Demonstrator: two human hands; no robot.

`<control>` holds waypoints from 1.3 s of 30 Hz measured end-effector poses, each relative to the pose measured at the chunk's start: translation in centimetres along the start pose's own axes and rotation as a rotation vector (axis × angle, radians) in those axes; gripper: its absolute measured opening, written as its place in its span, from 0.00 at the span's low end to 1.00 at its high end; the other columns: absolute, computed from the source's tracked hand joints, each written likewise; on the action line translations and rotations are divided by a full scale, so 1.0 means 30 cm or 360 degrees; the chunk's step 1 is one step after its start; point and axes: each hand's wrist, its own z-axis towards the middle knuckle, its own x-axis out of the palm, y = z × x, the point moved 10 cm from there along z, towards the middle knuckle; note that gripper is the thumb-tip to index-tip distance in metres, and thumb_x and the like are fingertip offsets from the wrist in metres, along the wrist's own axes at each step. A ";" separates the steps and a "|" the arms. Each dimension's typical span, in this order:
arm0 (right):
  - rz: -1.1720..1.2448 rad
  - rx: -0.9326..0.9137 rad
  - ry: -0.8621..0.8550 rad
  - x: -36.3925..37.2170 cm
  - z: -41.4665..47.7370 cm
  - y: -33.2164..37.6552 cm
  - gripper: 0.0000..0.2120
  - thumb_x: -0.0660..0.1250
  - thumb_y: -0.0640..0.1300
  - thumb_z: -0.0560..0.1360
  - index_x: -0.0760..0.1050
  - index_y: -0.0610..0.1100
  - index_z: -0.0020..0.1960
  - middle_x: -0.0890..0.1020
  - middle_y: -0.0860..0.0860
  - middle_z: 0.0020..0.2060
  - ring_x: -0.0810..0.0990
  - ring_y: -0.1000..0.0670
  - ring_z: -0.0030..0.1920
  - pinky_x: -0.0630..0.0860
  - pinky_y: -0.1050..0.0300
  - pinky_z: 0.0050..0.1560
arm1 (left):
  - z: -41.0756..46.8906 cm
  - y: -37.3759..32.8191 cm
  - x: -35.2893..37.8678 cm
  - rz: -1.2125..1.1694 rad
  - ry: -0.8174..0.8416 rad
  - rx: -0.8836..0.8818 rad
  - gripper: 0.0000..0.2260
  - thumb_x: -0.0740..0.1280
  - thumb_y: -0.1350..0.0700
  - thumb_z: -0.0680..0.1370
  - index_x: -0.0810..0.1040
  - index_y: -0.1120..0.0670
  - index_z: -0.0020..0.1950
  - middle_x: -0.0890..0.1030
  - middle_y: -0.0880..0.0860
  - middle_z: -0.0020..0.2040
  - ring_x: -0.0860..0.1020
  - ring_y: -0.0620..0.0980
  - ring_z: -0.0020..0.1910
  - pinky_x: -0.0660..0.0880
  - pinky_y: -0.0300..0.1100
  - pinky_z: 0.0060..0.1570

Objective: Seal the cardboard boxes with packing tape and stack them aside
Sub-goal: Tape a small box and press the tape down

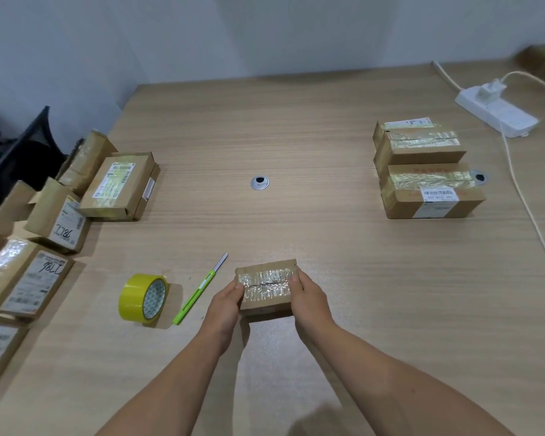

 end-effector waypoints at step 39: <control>-0.0157 -0.0179 -0.0056 0.000 -0.004 0.213 0.19 0.66 0.61 0.77 0.67 0.50 0.60 0.80 0.52 0.54 0.79 0.49 0.53 0.77 0.50 0.52 | -0.042 -0.202 0.069 0.0687 -0.0173 0.0517 0.09 0.62 0.47 0.82 0.78 0.47 0.47 0.80 0.44 0.41 0.76 0.48 0.44 0.69 0.44 0.44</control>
